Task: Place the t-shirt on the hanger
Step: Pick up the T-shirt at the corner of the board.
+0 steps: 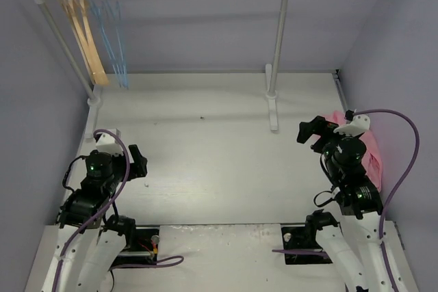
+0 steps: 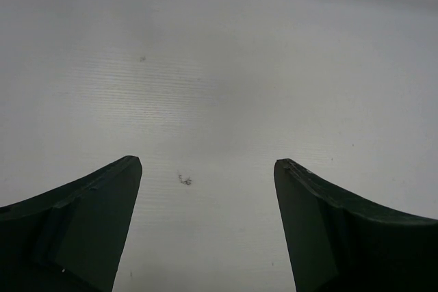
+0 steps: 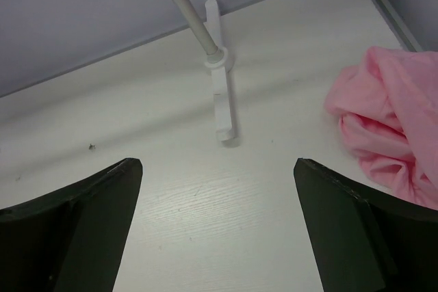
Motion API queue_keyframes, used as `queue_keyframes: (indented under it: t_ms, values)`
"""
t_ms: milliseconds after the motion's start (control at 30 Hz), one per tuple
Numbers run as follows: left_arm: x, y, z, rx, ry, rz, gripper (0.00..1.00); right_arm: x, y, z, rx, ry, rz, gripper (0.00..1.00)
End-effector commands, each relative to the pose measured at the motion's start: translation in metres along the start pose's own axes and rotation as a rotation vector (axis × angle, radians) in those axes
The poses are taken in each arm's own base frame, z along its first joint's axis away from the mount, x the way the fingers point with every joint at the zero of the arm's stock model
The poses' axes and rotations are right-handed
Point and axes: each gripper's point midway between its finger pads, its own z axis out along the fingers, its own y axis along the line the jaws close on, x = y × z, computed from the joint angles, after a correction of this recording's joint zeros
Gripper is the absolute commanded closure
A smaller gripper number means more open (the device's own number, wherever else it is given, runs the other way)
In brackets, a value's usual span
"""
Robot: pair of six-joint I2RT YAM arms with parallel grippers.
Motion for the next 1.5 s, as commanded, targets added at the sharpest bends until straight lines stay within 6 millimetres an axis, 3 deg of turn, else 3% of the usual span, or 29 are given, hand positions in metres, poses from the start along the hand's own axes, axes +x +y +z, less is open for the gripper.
queue_keyframes:
  t_ms: [0, 133, 300, 433, 700, 833, 1167, 1233, 1300, 1333, 1400, 1433, 1467]
  values:
    - [-0.027, -0.001, -0.004, -0.01, -0.092, 0.004, 0.2, -0.018, -0.001, 0.009, 0.035, -0.075, 0.035, 0.0]
    - [-0.027, -0.002, -0.005, 0.003, -0.105, 0.011, 0.2, -0.021, -0.009, 0.014, 0.091, -0.09, 0.056, 0.0]
    - [-0.027, -0.002, -0.005, 0.005, -0.108, 0.013, 0.2, -0.01, -0.021, 0.027, 0.187, -0.043, 0.062, 0.0]
    - [-0.024, -0.004, -0.003, 0.014, -0.096, 0.018, 0.2, -0.007, -0.053, 0.034, 0.389, -0.05, 0.089, 0.0]
    - [-0.023, -0.004, -0.003, 0.016, -0.092, 0.019, 0.2, 0.028, -0.096, 0.081, 0.703, 0.044, 0.089, 0.0]
    - [-0.022, -0.006, -0.003, 0.024, -0.087, 0.022, 0.2, 0.054, -0.131, 0.114, 0.824, 0.118, 0.086, 0.0]
    - [-0.02, -0.01, -0.005, 0.048, -0.083, 0.027, 0.2, 0.106, -0.215, 0.143, 1.074, 0.269, 0.027, 0.01]
    - [-0.02, -0.011, -0.005, 0.054, -0.083, 0.029, 0.2, 0.119, -0.223, 0.151, 1.053, 0.315, 0.022, 0.09]
    - [-0.019, -0.012, -0.006, 0.057, -0.083, 0.028, 0.2, 0.125, -0.23, 0.157, 1.031, 0.334, 0.037, 0.32]
    - [-0.019, -0.012, -0.006, 0.059, -0.084, 0.027, 0.2, 0.13, -0.227, 0.159, 1.0, 0.363, 0.042, 0.56]
    - [-0.019, -0.013, -0.007, 0.063, -0.086, 0.027, 0.2, 0.124, -0.225, 0.168, 0.956, 0.346, 0.022, 0.82]
    - [-0.02, -0.013, -0.007, 0.063, -0.087, 0.027, 0.2, 0.125, -0.22, 0.17, 0.927, 0.357, 0.019, 1.0]
    - [-0.019, -0.013, -0.007, 0.063, -0.086, 0.027, 0.2, 0.122, -0.215, 0.172, 0.906, 0.357, -0.001, 1.0]
